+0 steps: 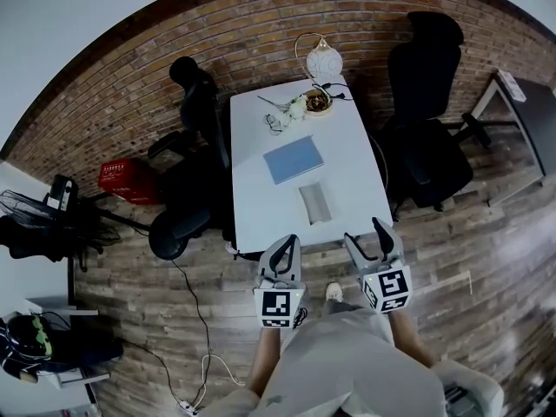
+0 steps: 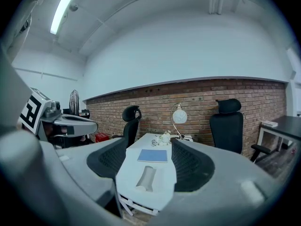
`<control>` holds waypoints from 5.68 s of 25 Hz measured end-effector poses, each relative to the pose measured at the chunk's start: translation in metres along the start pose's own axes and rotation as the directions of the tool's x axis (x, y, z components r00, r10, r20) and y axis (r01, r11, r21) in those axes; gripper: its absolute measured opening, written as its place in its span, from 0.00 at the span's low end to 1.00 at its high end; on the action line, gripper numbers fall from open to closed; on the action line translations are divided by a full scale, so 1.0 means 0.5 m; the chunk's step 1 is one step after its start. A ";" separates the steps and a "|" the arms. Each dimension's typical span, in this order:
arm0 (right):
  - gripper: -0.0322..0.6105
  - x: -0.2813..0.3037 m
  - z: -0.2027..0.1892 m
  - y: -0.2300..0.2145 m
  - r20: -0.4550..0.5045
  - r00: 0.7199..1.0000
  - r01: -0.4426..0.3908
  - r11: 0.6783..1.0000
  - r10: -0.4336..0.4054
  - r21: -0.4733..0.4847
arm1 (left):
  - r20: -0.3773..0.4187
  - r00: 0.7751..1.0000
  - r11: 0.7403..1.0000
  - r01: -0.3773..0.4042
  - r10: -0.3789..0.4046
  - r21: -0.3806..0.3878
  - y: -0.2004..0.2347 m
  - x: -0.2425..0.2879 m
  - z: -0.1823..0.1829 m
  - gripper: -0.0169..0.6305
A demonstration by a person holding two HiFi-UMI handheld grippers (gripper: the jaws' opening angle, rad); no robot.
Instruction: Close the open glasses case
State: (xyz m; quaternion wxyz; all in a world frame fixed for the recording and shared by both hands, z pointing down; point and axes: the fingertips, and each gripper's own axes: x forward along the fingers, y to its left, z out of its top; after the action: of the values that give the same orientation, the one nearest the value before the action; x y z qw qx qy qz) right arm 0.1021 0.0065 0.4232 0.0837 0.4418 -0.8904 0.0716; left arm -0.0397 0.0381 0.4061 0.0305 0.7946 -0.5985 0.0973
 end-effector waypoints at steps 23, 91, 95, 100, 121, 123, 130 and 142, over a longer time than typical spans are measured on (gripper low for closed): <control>0.52 0.102 0.022 -0.061 0.005 0.996 -0.090 0.996 0.090 0.007 | -0.025 0.996 0.996 -0.091 0.091 0.007 0.021 0.079 0.018 0.03; 0.52 0.388 -0.261 -0.144 -0.363 0.909 0.255 0.962 -0.204 0.098 | -0.237 0.870 0.901 0.408 -0.433 -0.148 0.114 0.461 -0.297 0.03; 0.52 0.397 -0.281 -0.144 -0.377 0.911 0.217 0.971 -0.166 0.098 | -0.261 0.875 0.913 0.380 -0.407 -0.148 0.110 0.464 -0.320 0.03; 0.52 0.414 -0.304 -0.148 -0.391 0.913 0.174 0.979 -0.122 0.102 | -0.288 0.885 0.930 0.334 -0.366 -0.154 0.111 0.464 -0.344 0.03; 0.52 0.436 -0.389 -0.162 -0.450 0.893 0.059 0.991 0.003 0.123 | -0.379 0.877 0.953 0.243 -0.296 -0.183 0.058 0.476 -0.421 0.03; 0.52 0.434 -0.395 -0.165 -0.452 0.892 0.060 0.990 0.003 0.125 | -0.391 0.872 0.953 0.242 -0.295 -0.180 0.053 0.477 -0.428 0.03; 0.52 0.430 -0.420 -0.168 -0.470 0.882 0.074 0.988 -0.003 0.134 | -0.424 0.850 0.950 0.265 -0.311 -0.166 0.034 0.477 -0.450 0.03; 0.52 0.422 -0.449 -0.172 -0.484 0.875 0.089 0.986 -0.009 0.143 | -0.475 0.813 0.942 0.296 -0.336 -0.159 0.005 0.473 -0.487 0.03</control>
State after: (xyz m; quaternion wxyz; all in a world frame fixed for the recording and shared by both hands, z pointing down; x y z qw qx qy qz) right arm 0.0644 -0.1630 0.6918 0.2682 0.4380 -0.8213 0.2485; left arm -0.0084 -0.1460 0.6899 0.2297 0.8292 -0.4334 0.2681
